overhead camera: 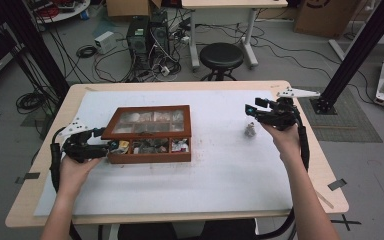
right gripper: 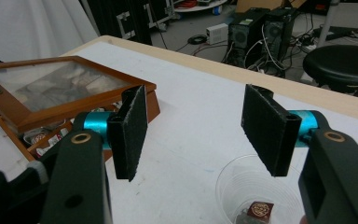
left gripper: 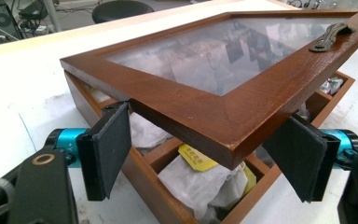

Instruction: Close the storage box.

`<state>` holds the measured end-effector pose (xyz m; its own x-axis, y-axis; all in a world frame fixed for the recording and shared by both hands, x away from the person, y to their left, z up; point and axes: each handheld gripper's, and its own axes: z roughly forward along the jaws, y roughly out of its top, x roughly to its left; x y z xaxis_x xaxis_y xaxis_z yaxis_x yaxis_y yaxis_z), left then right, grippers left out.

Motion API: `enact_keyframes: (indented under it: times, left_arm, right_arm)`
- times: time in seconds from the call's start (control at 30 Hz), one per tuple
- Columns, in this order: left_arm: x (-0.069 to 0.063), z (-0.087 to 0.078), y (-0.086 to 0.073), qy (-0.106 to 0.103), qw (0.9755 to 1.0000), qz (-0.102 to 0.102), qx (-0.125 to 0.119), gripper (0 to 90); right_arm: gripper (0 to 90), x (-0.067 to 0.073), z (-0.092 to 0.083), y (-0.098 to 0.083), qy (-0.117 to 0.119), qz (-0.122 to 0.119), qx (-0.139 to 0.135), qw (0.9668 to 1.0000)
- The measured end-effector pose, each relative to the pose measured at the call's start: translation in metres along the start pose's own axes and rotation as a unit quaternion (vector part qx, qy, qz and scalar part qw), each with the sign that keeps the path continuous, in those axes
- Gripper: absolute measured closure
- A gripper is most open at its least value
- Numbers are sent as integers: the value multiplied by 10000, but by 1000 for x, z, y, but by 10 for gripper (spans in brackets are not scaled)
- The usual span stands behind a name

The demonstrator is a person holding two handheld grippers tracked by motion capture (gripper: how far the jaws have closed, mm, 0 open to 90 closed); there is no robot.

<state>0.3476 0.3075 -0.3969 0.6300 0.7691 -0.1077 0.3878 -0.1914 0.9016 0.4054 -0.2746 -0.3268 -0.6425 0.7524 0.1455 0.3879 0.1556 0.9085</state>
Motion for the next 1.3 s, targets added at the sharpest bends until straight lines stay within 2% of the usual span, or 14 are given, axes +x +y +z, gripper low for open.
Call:
enact_keyframes:
  times: [0.47,0.7,1.3]
  left_arm:
    - [-1,2,-14,-33,9999,-45,107,242]
    - [-2,3,-21,14,9998,22,182,242]
    - [-3,1,-32,2,9993,34,363,243]
  right_arm:
    - [416,-1,-1,-1,5,18,6,10000]
    - [415,-2,-2,-1,-9,38,-5,10000]
    - [415,-2,-2,-1,-9,44,19,10000]
